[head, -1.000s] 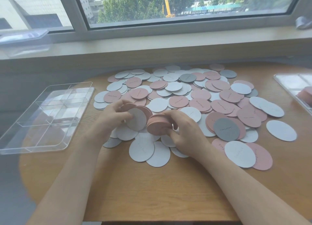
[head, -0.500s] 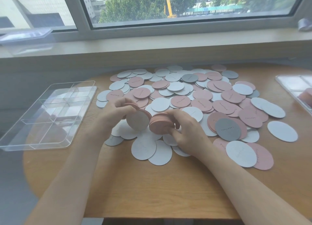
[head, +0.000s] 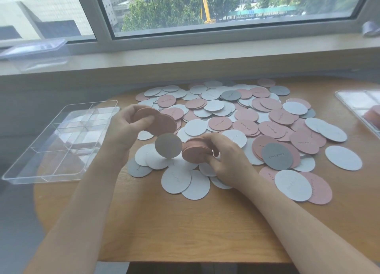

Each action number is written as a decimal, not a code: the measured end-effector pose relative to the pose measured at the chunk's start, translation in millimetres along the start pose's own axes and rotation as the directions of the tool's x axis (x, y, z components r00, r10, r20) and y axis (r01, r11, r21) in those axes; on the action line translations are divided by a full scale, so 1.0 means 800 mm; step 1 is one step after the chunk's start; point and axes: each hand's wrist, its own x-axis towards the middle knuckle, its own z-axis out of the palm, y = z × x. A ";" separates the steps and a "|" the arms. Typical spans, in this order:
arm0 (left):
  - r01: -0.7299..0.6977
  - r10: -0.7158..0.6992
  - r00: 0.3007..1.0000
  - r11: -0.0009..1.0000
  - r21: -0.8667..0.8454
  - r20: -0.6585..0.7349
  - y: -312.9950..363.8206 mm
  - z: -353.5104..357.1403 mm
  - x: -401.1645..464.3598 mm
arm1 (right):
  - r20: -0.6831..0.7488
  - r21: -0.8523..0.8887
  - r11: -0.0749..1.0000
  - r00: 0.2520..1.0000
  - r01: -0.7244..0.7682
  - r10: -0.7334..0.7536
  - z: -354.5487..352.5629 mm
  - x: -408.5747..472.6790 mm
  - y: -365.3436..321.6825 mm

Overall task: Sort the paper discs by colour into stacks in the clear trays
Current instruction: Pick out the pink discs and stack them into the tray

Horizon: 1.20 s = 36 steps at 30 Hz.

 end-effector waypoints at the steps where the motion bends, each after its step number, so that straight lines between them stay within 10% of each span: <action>1: -0.035 0.034 0.999 0.999 -0.013 -0.018 0.002 0.004 -0.001 | -0.001 0.003 1.000 1.000 0.003 -0.003 0.000 0.000 0.000; 19: -0.112 0.114 0.970 0.993 -0.025 0.216 -0.041 0.084 -0.036 | -0.049 0.078 0.996 0.998 -0.046 0.050 0.002 0.003 0.007; 26: -0.147 0.017 0.917 0.943 0.297 0.399 -0.061 0.087 -0.044 | -0.044 0.049 0.995 0.995 -0.085 0.087 0.000 0.001 0.005; 31: -0.335 0.080 0.908 0.727 0.599 0.411 -0.070 0.092 -0.042 | 0.000 0.011 0.998 0.998 -0.065 0.065 0.004 0.002 0.007; 36: -0.329 0.079 0.919 0.696 0.638 0.387 -0.077 0.092 -0.039 | 0.044 -0.281 0.960 0.999 -0.003 0.016 0.008 0.003 0.008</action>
